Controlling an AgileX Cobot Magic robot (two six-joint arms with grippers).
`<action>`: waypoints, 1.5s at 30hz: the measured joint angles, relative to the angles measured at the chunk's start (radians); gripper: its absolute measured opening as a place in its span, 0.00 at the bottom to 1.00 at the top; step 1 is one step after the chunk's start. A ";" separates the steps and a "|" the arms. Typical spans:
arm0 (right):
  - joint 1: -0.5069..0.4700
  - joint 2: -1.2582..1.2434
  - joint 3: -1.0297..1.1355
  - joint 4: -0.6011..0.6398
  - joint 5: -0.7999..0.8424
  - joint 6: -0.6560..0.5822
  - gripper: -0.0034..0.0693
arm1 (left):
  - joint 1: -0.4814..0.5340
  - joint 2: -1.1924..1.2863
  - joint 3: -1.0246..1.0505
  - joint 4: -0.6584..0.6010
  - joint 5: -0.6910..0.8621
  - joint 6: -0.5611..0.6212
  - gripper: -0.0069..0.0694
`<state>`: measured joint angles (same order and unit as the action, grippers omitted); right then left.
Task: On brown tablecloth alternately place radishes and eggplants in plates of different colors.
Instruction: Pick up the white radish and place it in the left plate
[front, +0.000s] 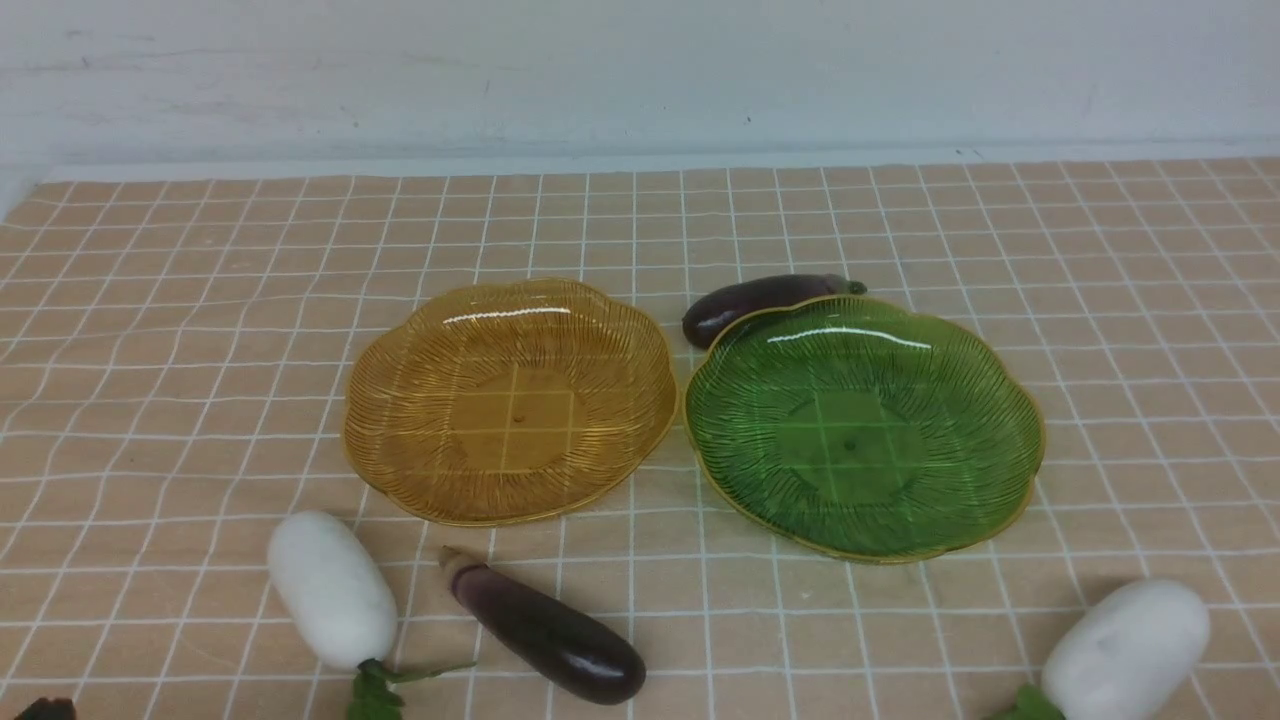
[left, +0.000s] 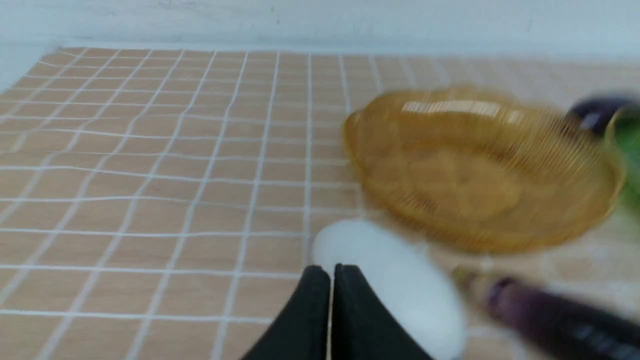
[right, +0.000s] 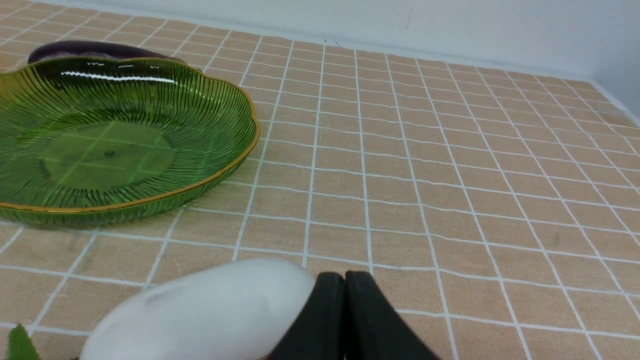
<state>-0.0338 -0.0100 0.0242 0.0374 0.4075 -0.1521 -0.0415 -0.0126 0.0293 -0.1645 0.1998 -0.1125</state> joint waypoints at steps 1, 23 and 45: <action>0.000 0.000 0.000 0.000 0.000 0.000 0.03 | 0.000 0.000 0.000 -0.073 -0.039 -0.051 0.09; 0.000 0.000 0.003 0.574 -0.355 0.293 0.03 | 0.000 0.079 -0.325 -0.337 -0.143 -0.062 0.09; 0.000 0.151 -0.326 0.740 0.153 0.133 0.03 | 0.000 1.301 -0.886 -0.073 0.710 0.052 0.09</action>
<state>-0.0338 0.1412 -0.3020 0.7771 0.5603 -0.0191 -0.0415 1.2885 -0.8565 -0.2376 0.9101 -0.0604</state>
